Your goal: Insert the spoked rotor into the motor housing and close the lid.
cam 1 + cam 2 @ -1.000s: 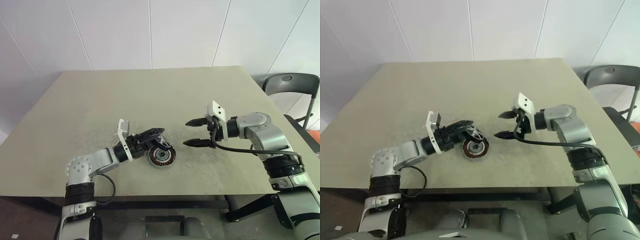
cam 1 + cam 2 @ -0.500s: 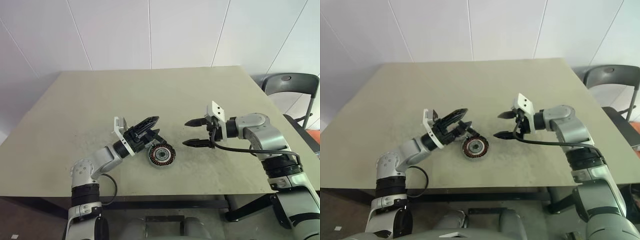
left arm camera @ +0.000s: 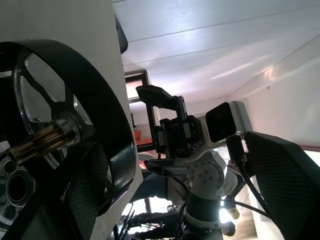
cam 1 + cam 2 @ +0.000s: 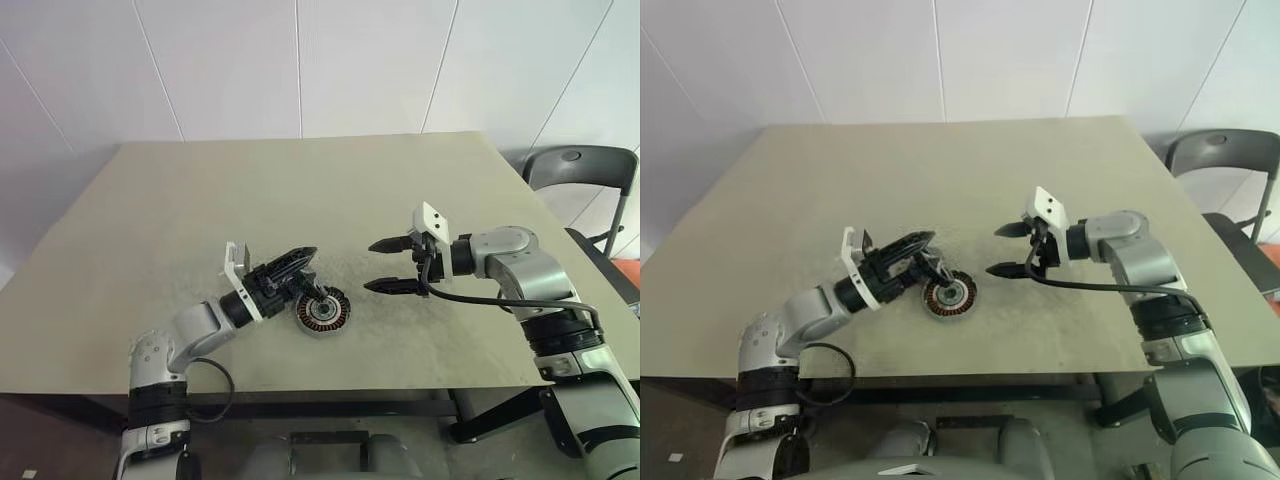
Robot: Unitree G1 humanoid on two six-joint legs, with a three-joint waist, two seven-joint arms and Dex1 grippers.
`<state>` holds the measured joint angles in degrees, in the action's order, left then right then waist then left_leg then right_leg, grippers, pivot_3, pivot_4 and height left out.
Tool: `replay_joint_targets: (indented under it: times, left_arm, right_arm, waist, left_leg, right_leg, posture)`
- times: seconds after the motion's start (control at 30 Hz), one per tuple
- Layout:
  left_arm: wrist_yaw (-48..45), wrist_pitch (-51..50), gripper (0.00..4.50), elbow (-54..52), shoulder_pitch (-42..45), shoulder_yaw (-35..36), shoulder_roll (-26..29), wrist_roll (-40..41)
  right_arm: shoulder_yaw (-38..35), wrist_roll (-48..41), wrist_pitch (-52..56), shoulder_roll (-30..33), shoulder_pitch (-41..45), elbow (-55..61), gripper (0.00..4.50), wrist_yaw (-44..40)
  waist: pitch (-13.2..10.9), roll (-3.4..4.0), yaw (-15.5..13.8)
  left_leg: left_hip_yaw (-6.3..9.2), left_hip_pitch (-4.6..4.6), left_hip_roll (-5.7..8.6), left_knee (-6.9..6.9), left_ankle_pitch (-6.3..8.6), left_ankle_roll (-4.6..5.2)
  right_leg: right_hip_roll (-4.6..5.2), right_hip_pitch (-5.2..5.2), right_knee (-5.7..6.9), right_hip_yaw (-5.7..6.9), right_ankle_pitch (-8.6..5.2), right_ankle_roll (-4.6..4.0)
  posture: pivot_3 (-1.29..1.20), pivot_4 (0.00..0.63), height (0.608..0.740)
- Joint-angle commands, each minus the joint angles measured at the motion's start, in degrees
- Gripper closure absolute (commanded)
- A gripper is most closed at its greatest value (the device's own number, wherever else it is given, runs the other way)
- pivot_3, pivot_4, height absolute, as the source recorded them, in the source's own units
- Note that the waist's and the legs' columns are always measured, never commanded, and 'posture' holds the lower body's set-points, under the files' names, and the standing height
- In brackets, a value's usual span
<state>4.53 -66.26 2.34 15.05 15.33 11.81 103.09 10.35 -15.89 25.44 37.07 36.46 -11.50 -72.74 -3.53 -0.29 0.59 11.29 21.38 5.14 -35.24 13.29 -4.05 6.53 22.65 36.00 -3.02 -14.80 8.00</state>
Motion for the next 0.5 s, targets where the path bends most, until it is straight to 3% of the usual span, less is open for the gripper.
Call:
replay_joint_targets:
  times: [0.03,0.33,0.5]
  left_arm:
    - [-0.3,-0.3,0.04,-3.0,-2.1,-1.1,3.1,2.0]
    - [-6.7,1.6,0.04,-1.0,-4.4,-1.7,6.7,0.0]
    - [-12.2,3.3,0.04,1.5,-2.3,-1.2,5.3,-2.2]
  right_arm:
    - [-0.5,-0.2,-0.4,-0.4,0.9,1.6,0.00,0.2]
    - [-0.3,-0.1,-0.8,-0.6,1.2,1.0,0.00,0.0]
    - [-0.3,0.0,-1.4,-0.7,1.2,0.4,0.00,-0.1]
  waist:
    - [0.0,0.01,0.1]
    - [0.0,0.01,0.1]
    - [0.0,0.01,0.0]
  left_leg:
    - [0.00,0.00,0.00,0.00,0.00,0.00]
    - [-0.06,-0.01,0.00,0.04,0.00,0.00]
    - [-0.07,-0.01,0.00,0.04,0.00,0.00]
  right_leg:
    - [0.00,-0.01,0.00,0.00,0.00,-0.01]
    - [-0.01,0.03,0.00,-0.03,0.00,-0.02]
    - [-0.01,0.03,0.00,-0.03,0.00,-0.03]
  posture:
    - [0.00,0.000,0.740]
    - [0.00,0.000,0.740]
    - [0.00,0.000,0.740]
